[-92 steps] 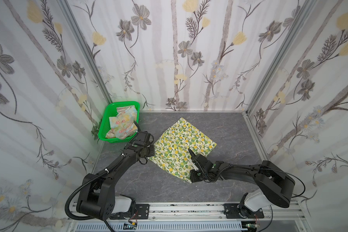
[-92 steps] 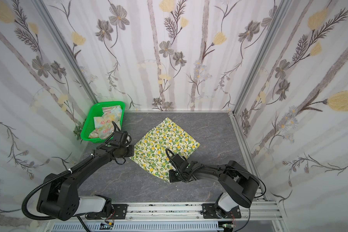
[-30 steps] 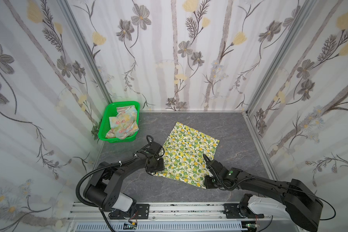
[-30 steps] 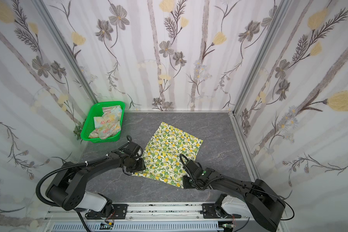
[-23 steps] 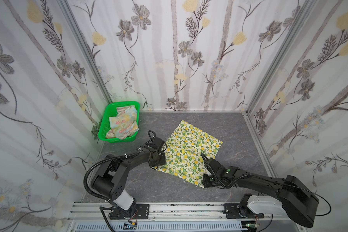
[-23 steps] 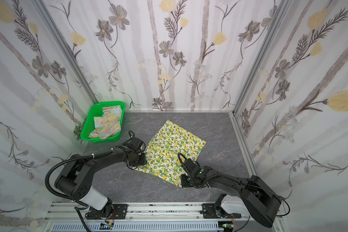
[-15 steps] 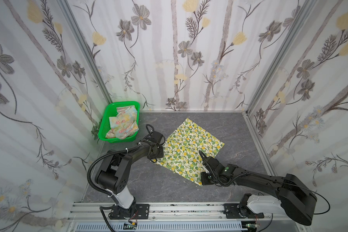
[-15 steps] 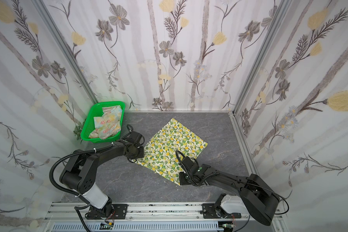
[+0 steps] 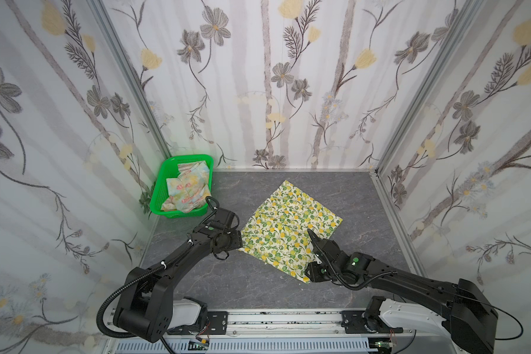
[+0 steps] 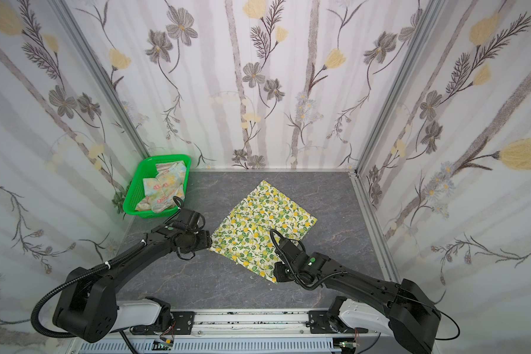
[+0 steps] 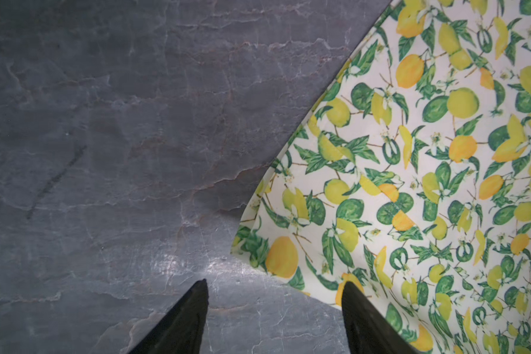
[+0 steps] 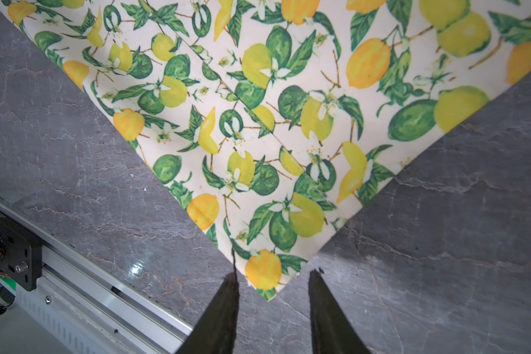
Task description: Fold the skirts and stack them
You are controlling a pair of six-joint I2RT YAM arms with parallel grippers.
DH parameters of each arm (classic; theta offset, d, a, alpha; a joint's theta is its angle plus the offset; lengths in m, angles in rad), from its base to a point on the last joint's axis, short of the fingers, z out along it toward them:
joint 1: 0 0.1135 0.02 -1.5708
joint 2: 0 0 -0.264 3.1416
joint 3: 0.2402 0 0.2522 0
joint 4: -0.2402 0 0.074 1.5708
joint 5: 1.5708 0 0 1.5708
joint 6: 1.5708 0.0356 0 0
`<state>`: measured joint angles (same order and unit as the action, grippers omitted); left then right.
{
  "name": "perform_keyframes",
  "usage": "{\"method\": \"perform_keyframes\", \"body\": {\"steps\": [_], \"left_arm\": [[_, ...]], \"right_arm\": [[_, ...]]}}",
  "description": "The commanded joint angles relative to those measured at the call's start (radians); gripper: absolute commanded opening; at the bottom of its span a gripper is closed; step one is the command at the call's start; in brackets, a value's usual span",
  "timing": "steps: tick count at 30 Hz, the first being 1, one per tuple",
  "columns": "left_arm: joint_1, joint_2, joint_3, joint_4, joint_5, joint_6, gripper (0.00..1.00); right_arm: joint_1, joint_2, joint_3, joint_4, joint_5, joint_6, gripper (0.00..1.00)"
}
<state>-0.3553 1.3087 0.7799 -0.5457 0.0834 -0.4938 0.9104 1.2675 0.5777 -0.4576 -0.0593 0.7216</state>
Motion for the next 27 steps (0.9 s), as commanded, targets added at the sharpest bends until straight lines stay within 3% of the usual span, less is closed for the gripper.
{"method": "perform_keyframes", "body": {"steps": [1, 3, 7, 10, 12, 16, 18, 27], "left_arm": [[0.015, -0.005, 0.002, -0.013, 0.041, -0.060, 0.73], [0.035, -0.002, -0.014, -0.013, 0.039, -0.076, 0.76], [0.050, 0.016, -0.026, -0.007, 0.043, -0.085, 0.72], [0.050, 0.021, -0.027, 0.001, 0.066, -0.093, 0.65], [0.049, 0.025, -0.036, 0.016, 0.073, -0.102, 0.54], [0.050, 0.031, -0.052, 0.051, 0.074, -0.117, 0.52], [0.049, 0.036, -0.063, 0.076, 0.068, -0.121, 0.46], [0.053, 0.079, -0.048, 0.134, 0.046, -0.127, 0.43]], "right_arm": [[0.003, -0.002, -0.003, 0.003, 0.028, 0.007, 0.40], [0.004, -0.002, -0.011, 0.027, 0.009, 0.014, 0.39], [0.004, -0.002, -0.032, 0.076, -0.009, 0.035, 0.39], [0.004, 0.016, -0.026, 0.086, -0.019, 0.034, 0.39], [0.004, 0.028, -0.025, 0.093, -0.021, 0.029, 0.38], [0.004, 0.045, -0.014, 0.097, -0.026, 0.023, 0.37], [0.004, 0.052, -0.006, 0.093, -0.025, 0.019, 0.37], [0.004, 0.075, 0.030, 0.076, -0.013, 0.003, 0.37]]}}
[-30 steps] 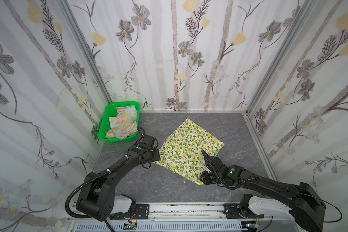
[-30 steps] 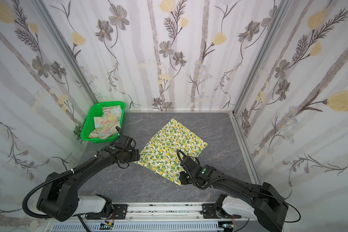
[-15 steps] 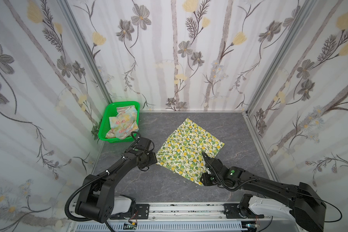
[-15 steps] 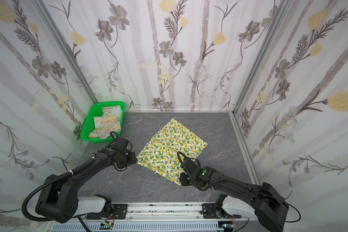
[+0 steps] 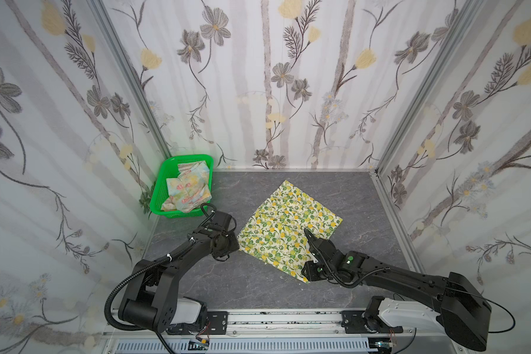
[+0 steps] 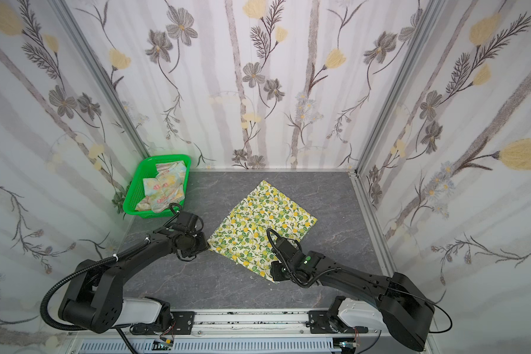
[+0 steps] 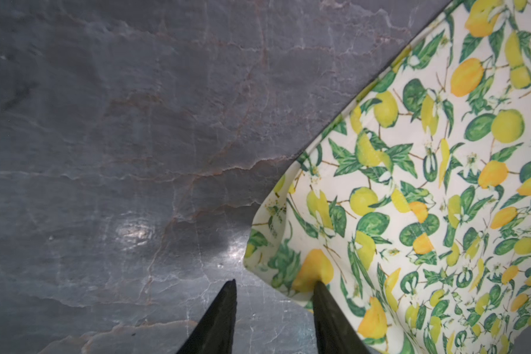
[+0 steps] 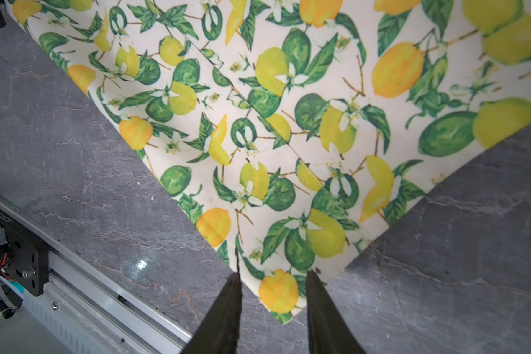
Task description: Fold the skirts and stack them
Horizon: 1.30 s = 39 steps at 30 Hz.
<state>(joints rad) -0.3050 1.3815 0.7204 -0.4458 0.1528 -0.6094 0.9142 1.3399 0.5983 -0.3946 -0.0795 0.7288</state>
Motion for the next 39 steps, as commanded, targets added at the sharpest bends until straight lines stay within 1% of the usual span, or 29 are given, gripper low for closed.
{"method": "perform_keyframes", "body": {"steps": [1, 7, 13, 15, 18, 19, 23, 27, 30, 35, 37, 39], "left_arm": [[0.003, 0.010, 0.014, 0.039, -0.028, -0.011, 0.42], [0.005, 0.044, 0.016, 0.069, -0.030, -0.006, 0.34], [0.005, 0.047, 0.011, 0.079, -0.025, 0.003, 0.22], [0.007, 0.037, 0.008, 0.079, -0.028, 0.006, 0.16], [0.007, 0.014, -0.002, 0.078, -0.026, 0.005, 0.02], [0.007, 0.005, -0.005, 0.078, -0.023, 0.004, 0.00], [0.007, -0.030, -0.019, 0.078, -0.038, 0.002, 0.00], [0.010, -0.046, -0.024, 0.078, -0.048, 0.004, 0.00], [0.009, -0.047, -0.024, 0.078, -0.046, 0.004, 0.00], [0.013, -0.056, -0.018, 0.078, -0.052, 0.008, 0.00], [0.014, -0.059, -0.014, 0.078, -0.047, 0.011, 0.00], [0.015, -0.061, -0.010, 0.077, -0.045, 0.013, 0.00]], "right_arm": [[0.000, 0.002, 0.009, 0.012, 0.007, -0.004, 0.37], [0.000, 0.008, 0.010, 0.002, 0.011, -0.002, 0.36], [0.000, 0.008, 0.008, -0.005, 0.017, 0.002, 0.36], [0.000, 0.008, 0.004, -0.010, 0.014, 0.003, 0.36], [0.009, -0.006, 0.003, -0.042, 0.037, 0.000, 0.36], [0.016, -0.013, 0.005, -0.060, 0.049, -0.004, 0.36], [0.055, -0.049, 0.005, -0.105, 0.085, -0.020, 0.38], [0.103, -0.044, 0.019, -0.104, 0.100, -0.040, 0.40], [0.152, 0.003, 0.054, -0.097, 0.130, -0.057, 0.40], [0.230, 0.133, 0.139, -0.116, 0.209, -0.108, 0.39], [0.256, 0.173, 0.147, -0.125, 0.243, -0.122, 0.39], [0.272, 0.207, 0.192, -0.140, 0.286, -0.123, 0.39]]}}
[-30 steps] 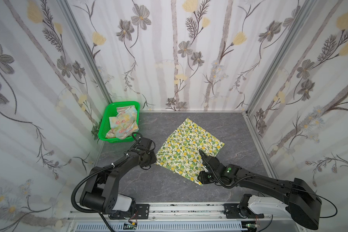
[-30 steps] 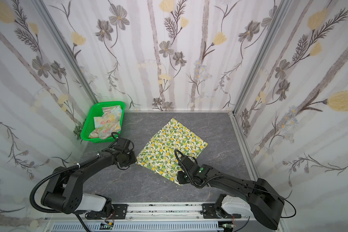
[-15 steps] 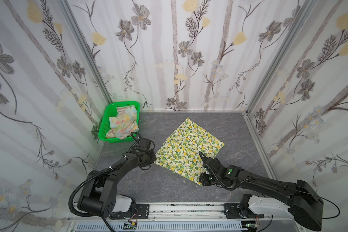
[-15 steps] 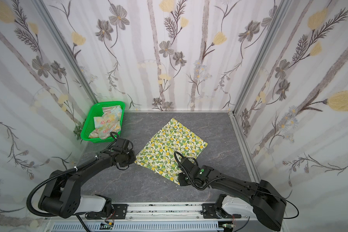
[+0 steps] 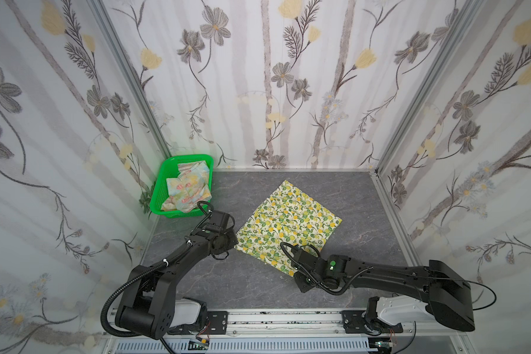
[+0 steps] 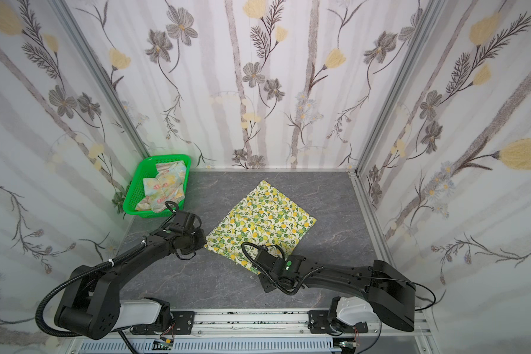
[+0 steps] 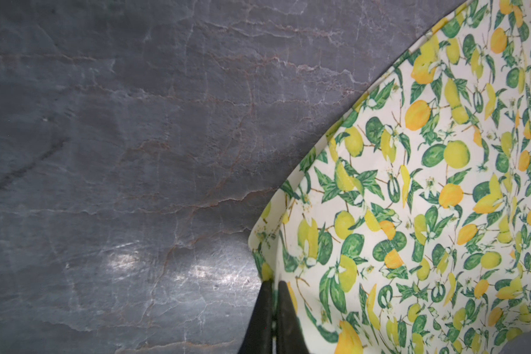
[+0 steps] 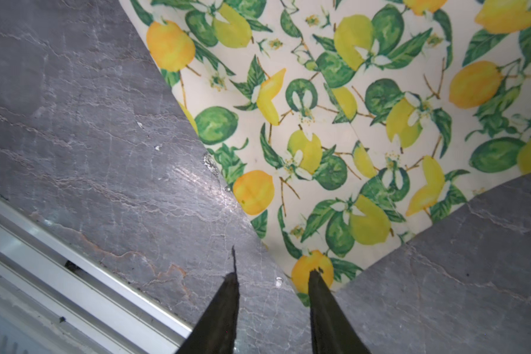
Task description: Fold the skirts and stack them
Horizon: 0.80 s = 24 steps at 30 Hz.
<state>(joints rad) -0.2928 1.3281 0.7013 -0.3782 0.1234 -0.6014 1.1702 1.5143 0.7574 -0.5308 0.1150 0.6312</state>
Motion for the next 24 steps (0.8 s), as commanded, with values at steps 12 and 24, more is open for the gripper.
{"method": "perform_keyframes", "body": {"steps": [12, 24], "left_arm": [[0.017, -0.003, 0.022, 0.010, -0.015, 0.010, 0.00], [0.024, 0.002, 0.035, 0.010, -0.017, 0.017, 0.00]], "right_arm": [[0.044, 0.128, 0.038, -0.029, 0.138, -0.030, 0.33], [0.068, 0.161, 0.044, -0.022, 0.148, -0.030, 0.02]]}}
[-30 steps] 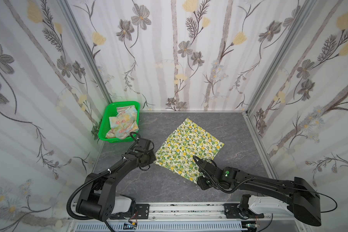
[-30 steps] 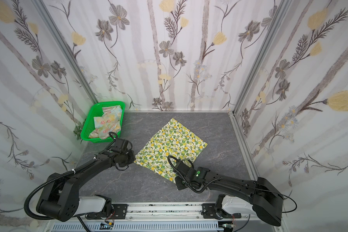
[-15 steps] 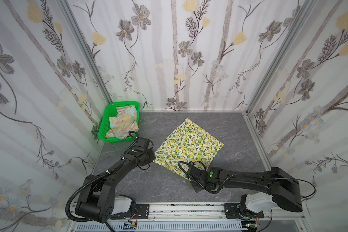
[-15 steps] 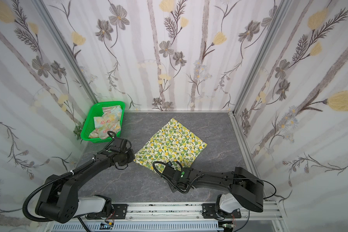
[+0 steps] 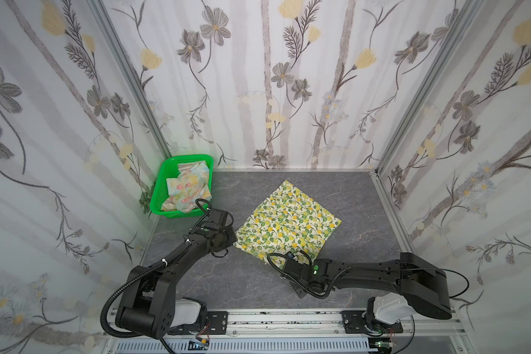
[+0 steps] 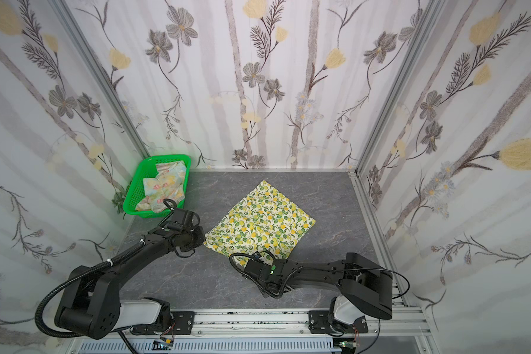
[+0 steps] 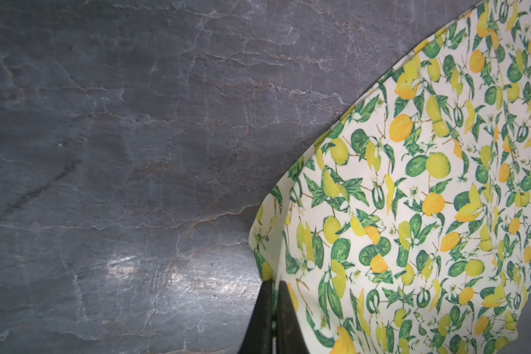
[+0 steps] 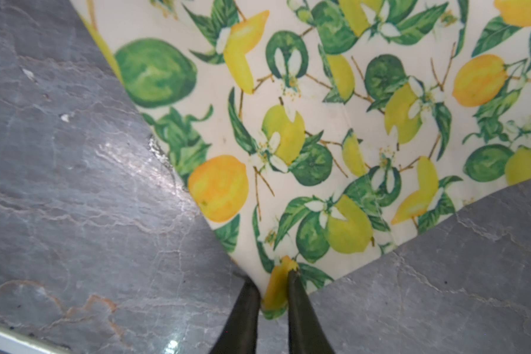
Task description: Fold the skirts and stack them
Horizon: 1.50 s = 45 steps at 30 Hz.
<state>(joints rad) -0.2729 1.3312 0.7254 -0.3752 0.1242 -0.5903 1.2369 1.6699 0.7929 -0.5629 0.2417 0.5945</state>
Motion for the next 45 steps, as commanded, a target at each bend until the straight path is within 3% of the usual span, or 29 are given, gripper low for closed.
{"method": "perform_keyframes", "body": {"steps": [1, 7, 12, 16, 22, 35, 45], "left_arm": [[0.005, -0.003, 0.012, 0.007, -0.020, 0.006, 0.00], [0.032, -0.054, 0.038, 0.007, -0.059, -0.005, 0.00], [0.082, -0.069, 0.075, 0.005, -0.068, 0.007, 0.00], [0.119, -0.105, 0.081, 0.005, -0.071, 0.014, 0.00], [0.136, -0.133, 0.116, 0.005, -0.090, 0.007, 0.00], [0.138, -0.229, 0.182, -0.057, -0.136, 0.024, 0.00], [0.138, -0.215, 0.281, -0.072, -0.153, 0.055, 0.00]], "right_arm": [[0.002, 0.003, 0.011, 0.004, 0.028, 0.008, 0.00], [-0.006, -0.124, 0.066, -0.068, 0.124, 0.006, 0.00], [-0.024, -0.234, 0.082, -0.061, 0.121, -0.022, 0.00], [-0.025, -0.304, 0.058, 0.021, -0.033, -0.077, 0.00], [-0.007, -0.353, 0.059, 0.076, -0.154, -0.109, 0.00], [0.071, -0.301, 0.072, 0.242, -0.372, -0.122, 0.00], [0.087, -0.319, 0.054, 0.332, -0.412, -0.094, 0.00]]}}
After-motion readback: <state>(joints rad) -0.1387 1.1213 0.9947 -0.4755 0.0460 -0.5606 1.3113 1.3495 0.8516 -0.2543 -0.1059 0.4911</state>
